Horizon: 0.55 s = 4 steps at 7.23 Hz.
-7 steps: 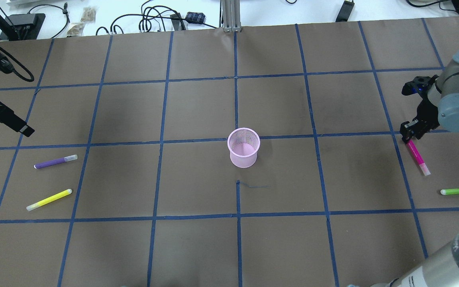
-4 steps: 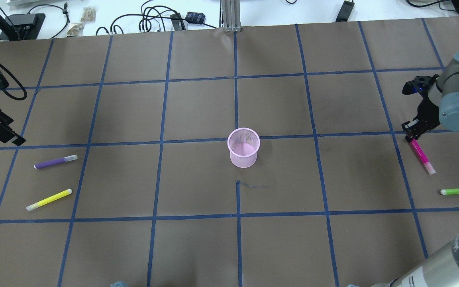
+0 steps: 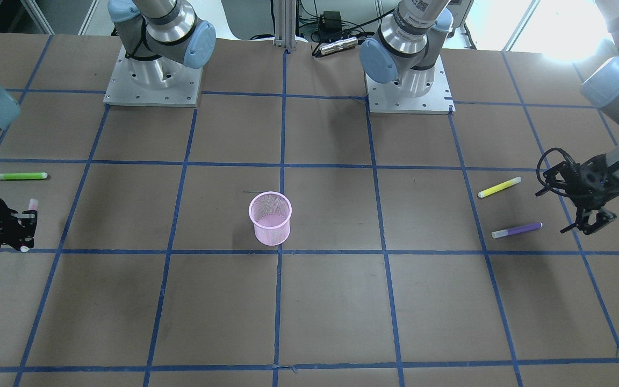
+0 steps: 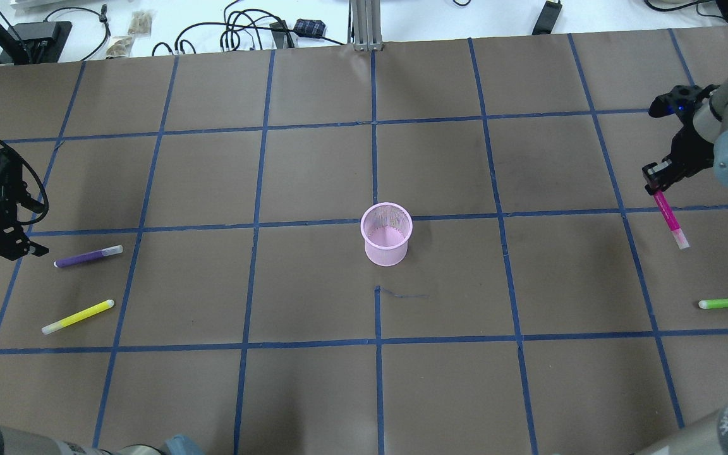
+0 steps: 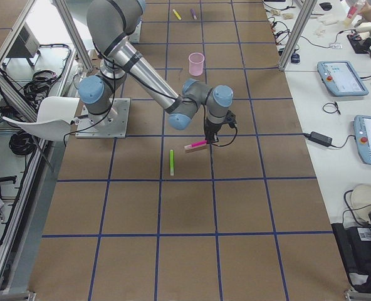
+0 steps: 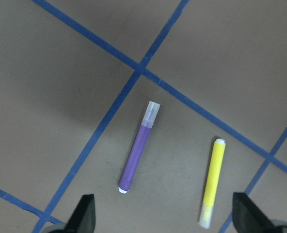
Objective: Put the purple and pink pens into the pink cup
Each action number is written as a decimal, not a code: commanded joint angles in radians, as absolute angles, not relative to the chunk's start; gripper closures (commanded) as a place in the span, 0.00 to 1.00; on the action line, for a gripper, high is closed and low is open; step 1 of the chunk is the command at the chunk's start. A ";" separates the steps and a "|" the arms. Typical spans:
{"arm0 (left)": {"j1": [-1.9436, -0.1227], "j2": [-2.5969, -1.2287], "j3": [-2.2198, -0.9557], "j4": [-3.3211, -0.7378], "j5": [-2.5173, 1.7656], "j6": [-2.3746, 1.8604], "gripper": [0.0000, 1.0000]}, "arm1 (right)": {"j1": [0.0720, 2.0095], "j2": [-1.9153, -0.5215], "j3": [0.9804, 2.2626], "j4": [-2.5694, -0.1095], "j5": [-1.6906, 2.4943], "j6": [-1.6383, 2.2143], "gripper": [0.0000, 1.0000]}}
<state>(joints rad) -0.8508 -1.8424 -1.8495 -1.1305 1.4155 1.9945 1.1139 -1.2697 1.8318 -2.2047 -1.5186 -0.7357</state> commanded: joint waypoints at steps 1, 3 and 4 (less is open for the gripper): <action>-0.781 -1.896 -1.867 -1.115 1.289 2.150 0.00 | 1.251 -1.444 1.833 -2.203 -1.306 -0.729 1.00; -0.753 -1.957 -1.859 -1.115 1.266 2.230 0.00 | 1.450 -1.491 1.836 -2.235 -1.197 -0.604 1.00; -0.732 -1.988 -1.855 -1.114 1.258 2.235 0.02 | 1.554 -1.491 1.838 -2.338 -1.177 -0.492 1.00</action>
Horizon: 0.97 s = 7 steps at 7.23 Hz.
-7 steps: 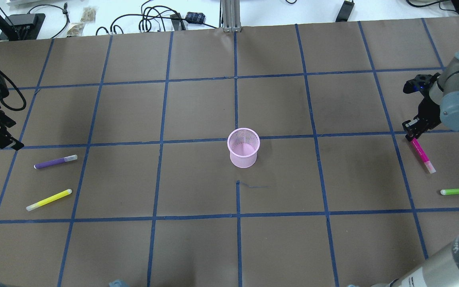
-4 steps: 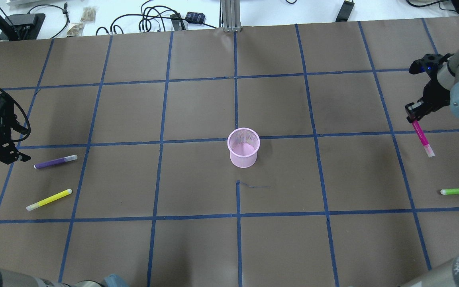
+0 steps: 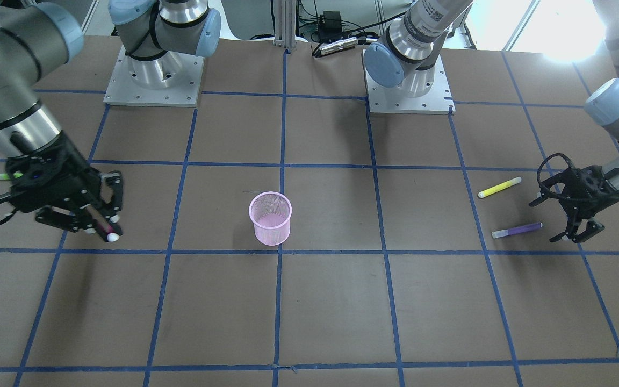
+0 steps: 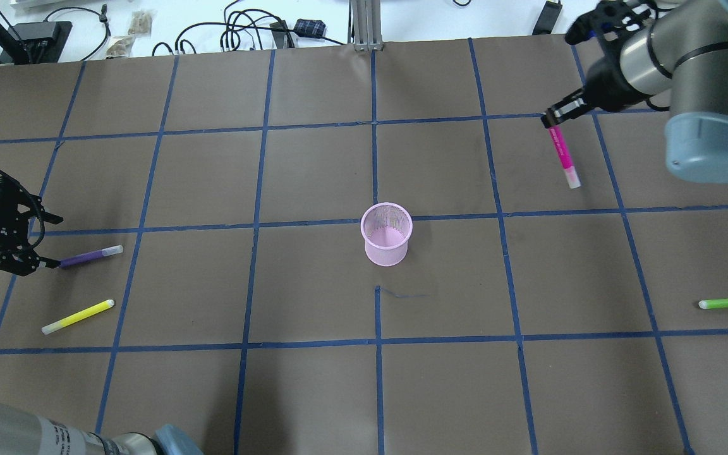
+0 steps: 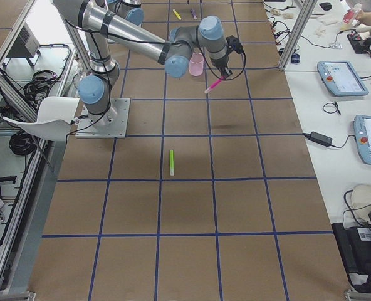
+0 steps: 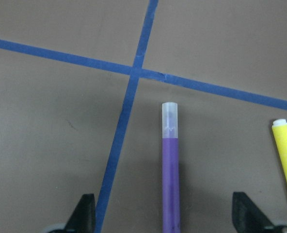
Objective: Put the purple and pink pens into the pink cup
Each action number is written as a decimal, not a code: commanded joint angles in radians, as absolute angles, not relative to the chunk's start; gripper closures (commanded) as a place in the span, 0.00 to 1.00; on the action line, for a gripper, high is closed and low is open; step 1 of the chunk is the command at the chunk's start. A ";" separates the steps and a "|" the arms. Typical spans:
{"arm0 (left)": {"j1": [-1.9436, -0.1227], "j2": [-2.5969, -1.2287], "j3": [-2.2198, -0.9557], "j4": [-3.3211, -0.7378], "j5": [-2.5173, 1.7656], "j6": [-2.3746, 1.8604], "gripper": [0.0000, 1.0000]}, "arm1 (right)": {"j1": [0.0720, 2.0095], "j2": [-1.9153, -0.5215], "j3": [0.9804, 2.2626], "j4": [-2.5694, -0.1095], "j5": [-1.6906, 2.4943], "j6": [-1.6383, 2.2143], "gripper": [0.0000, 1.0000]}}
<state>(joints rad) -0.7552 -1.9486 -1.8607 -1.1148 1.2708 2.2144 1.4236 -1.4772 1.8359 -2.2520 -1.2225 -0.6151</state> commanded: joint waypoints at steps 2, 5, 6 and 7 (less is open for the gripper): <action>-0.719 -2.038 -1.853 -1.120 1.209 2.296 0.02 | 1.780 -1.476 1.873 -2.608 -1.228 -0.189 1.00; -0.709 -2.043 -1.852 -1.169 1.213 2.348 0.06 | 1.945 -1.404 2.020 -2.964 -1.413 -0.027 1.00; -0.707 -2.043 -1.847 -1.170 1.215 2.355 0.14 | 1.944 -1.390 2.060 -3.024 -1.414 -0.032 1.00; -0.709 -2.043 -1.847 -1.170 1.215 2.364 0.22 | 1.931 -1.372 2.068 -3.090 -1.419 -0.079 1.00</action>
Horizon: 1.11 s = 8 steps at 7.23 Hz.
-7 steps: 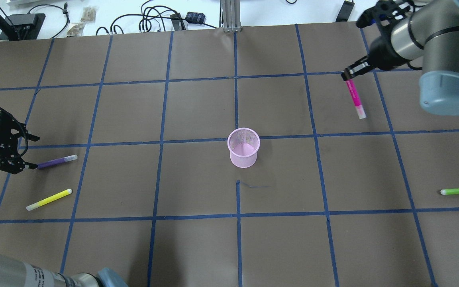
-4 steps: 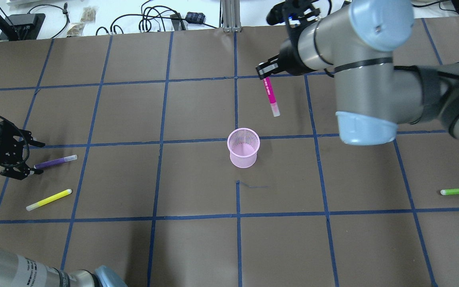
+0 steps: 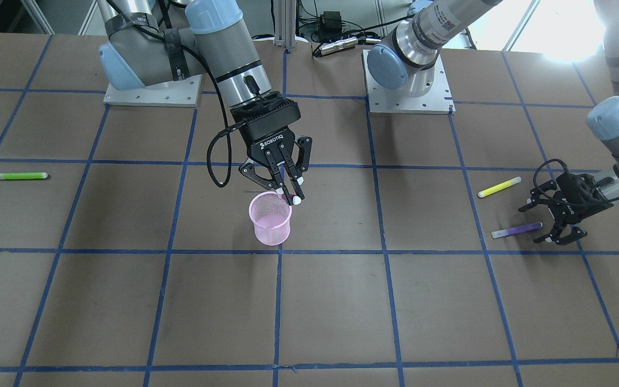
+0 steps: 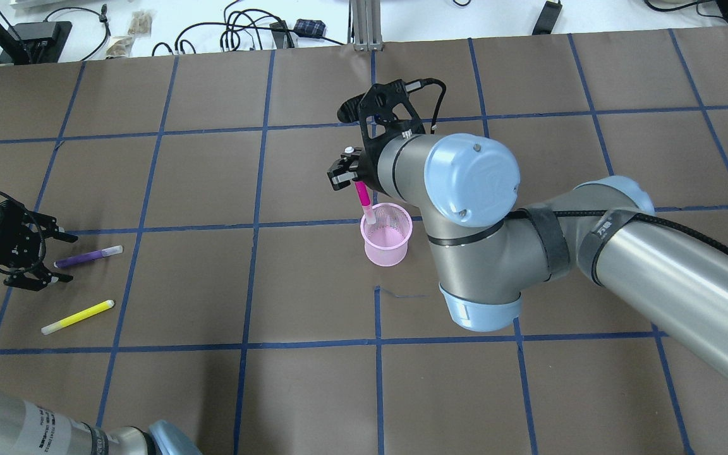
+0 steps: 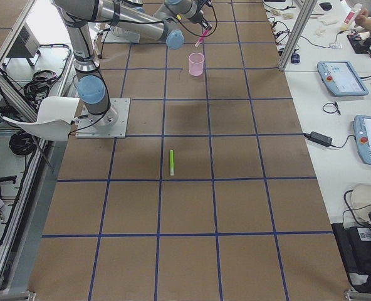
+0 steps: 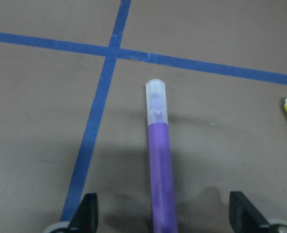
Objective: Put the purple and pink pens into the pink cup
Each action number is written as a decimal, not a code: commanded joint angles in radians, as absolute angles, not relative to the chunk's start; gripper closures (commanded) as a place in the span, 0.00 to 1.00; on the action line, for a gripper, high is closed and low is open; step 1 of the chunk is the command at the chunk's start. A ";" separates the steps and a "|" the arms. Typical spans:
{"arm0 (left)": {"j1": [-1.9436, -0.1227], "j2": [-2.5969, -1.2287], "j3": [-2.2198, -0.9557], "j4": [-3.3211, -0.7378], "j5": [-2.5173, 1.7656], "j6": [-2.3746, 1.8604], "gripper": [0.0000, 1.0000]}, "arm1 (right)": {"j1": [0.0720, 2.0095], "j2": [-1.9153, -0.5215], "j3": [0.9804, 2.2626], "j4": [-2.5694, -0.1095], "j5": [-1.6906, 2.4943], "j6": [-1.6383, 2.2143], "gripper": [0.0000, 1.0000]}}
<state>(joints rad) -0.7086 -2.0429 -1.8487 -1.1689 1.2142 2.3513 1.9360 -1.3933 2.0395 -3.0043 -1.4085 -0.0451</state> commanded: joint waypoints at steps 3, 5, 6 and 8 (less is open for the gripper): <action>-0.709 -2.046 -1.848 -1.181 1.210 2.365 0.60 | 1.910 -1.327 2.078 -3.108 -1.420 -0.087 1.00; -0.709 -2.043 -1.847 -1.186 1.210 2.364 0.93 | 1.907 -1.324 2.098 -3.091 -1.451 -0.077 1.00; -0.709 -2.031 -1.845 -1.187 1.213 2.362 1.00 | 1.902 -1.315 2.106 -3.083 -1.457 -0.077 0.82; -0.719 -2.011 -1.829 -1.221 1.212 2.344 1.00 | 1.885 -1.313 2.089 -3.021 -1.541 -0.078 0.00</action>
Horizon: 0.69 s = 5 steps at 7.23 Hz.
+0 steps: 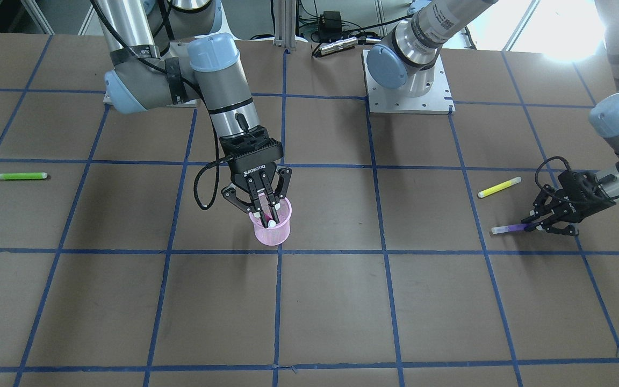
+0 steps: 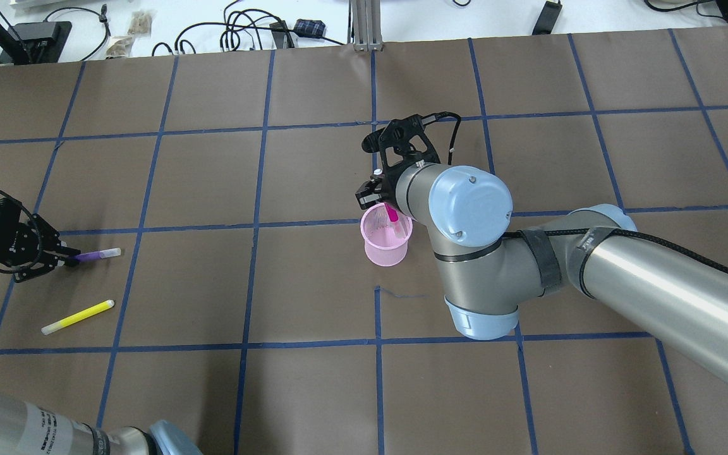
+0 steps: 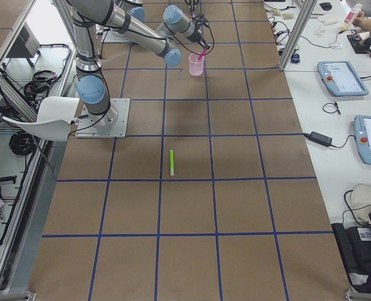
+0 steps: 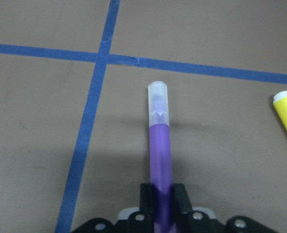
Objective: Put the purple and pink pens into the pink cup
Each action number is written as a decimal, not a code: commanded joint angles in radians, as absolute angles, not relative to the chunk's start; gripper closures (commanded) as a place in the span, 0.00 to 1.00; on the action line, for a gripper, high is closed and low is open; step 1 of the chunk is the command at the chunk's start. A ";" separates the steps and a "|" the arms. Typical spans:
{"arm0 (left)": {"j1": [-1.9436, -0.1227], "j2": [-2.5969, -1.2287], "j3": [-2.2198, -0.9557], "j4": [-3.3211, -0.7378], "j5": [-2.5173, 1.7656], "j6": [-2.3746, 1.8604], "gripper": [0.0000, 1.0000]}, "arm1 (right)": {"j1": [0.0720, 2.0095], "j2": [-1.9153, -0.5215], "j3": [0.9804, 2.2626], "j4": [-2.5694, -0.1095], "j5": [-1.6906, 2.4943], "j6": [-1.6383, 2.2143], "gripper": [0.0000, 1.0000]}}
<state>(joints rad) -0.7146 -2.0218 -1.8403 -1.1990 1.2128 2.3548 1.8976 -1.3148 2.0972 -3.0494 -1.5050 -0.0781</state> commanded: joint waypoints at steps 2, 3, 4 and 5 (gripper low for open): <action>-0.739 -1.965 -1.745 -1.322 1.215 2.199 1.00 | 1.847 -1.325 1.973 -2.859 -1.536 -0.080 0.00; -0.783 -1.933 -1.718 -1.359 1.219 2.175 1.00 | 1.836 -1.324 1.869 -2.721 -1.536 -0.080 0.00; -0.829 -1.886 -1.714 -1.364 1.221 2.117 1.00 | 1.830 -1.324 1.739 -2.528 -1.537 -0.080 0.00; -0.875 -1.834 -1.713 -1.391 1.227 2.020 1.00 | 1.798 -1.325 1.604 -2.285 -1.540 -0.081 0.00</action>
